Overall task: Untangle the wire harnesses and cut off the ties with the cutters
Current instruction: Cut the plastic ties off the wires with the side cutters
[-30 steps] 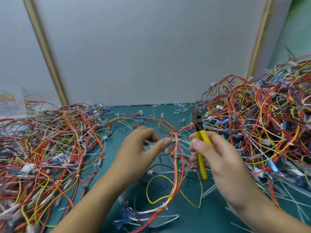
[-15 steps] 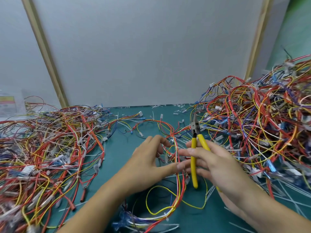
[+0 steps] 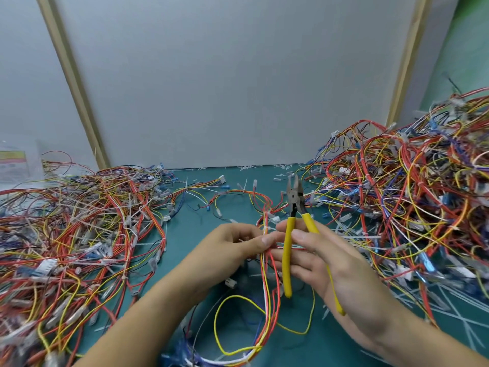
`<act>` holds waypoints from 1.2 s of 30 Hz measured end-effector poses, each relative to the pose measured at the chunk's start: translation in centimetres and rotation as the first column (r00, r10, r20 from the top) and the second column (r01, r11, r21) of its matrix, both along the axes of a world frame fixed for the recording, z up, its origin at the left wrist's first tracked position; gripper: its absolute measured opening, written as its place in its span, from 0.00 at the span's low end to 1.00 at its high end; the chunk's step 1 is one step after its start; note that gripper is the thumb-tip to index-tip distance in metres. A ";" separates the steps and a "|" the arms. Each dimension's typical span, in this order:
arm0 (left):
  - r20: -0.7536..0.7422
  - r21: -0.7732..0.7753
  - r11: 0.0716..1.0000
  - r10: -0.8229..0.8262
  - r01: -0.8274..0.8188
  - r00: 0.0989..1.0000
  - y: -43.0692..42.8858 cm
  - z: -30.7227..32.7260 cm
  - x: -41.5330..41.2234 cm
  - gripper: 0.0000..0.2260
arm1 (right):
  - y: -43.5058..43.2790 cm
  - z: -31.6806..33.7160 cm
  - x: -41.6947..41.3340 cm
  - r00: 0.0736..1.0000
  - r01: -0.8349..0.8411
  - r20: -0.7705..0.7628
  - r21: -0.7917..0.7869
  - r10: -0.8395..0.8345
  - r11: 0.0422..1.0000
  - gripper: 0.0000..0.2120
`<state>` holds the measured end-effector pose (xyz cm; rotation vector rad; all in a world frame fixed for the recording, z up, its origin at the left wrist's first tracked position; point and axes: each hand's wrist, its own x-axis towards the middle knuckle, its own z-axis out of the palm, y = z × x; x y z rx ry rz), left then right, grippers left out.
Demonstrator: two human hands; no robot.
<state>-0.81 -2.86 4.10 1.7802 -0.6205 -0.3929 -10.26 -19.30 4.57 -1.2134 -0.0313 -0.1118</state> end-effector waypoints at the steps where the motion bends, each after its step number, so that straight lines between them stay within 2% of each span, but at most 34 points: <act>1: 0.034 -0.021 0.999 0.027 -0.026 0.999 0.0 0.1 0.0 0.19 | 0.0 0.1 0.0 0.999 0.038 0.016 -0.039 -0.038 0.999 0.13; 3: 0.154 -0.044 0.995 0.096 -0.090 0.983 0.1 0.4 0.0 0.12 | 0.0 0.2 -0.1 0.990 0.133 0.060 -0.160 -0.125 0.978 0.12; 5: 0.274 -0.080 0.987 0.159 -0.143 0.948 0.2 0.7 -0.1 0.10 | -0.1 0.5 -0.2 0.982 0.178 0.101 -0.242 -0.158 0.954 0.12; 11: 0.530 -0.191 0.945 0.328 -0.267 0.782 0.6 1.8 -0.6 0.09 | 0.5 0.8 -0.6 0.989 0.123 0.124 -0.346 -0.085 0.930 0.18; 17: 0.564 -0.223 0.935 0.354 -0.275 0.746 0.6 2.2 -1.2 0.08 | 0.7 0.7 -1.0 0.988 0.116 0.141 -0.460 -0.057 0.880 0.21; 22: 0.609 -0.227 0.940 0.341 -0.255 0.716 0.7 2.5 -1.4 0.06 | 0.5 0.3 -0.9 0.986 0.135 0.154 -0.563 -0.057 0.815 0.17; 29: 0.624 -0.207 0.945 0.326 -0.251 0.710 0.6 2.5 -1.4 0.11 | 0.4 0.1 -0.7 0.985 0.156 0.156 -0.577 -0.079 0.802 0.17; 36: 0.632 -0.189 0.949 0.315 -0.253 0.708 0.6 2.5 -1.5 0.11 | 0.4 0.3 -0.6 0.986 0.149 0.152 -0.561 -0.076 0.814 0.18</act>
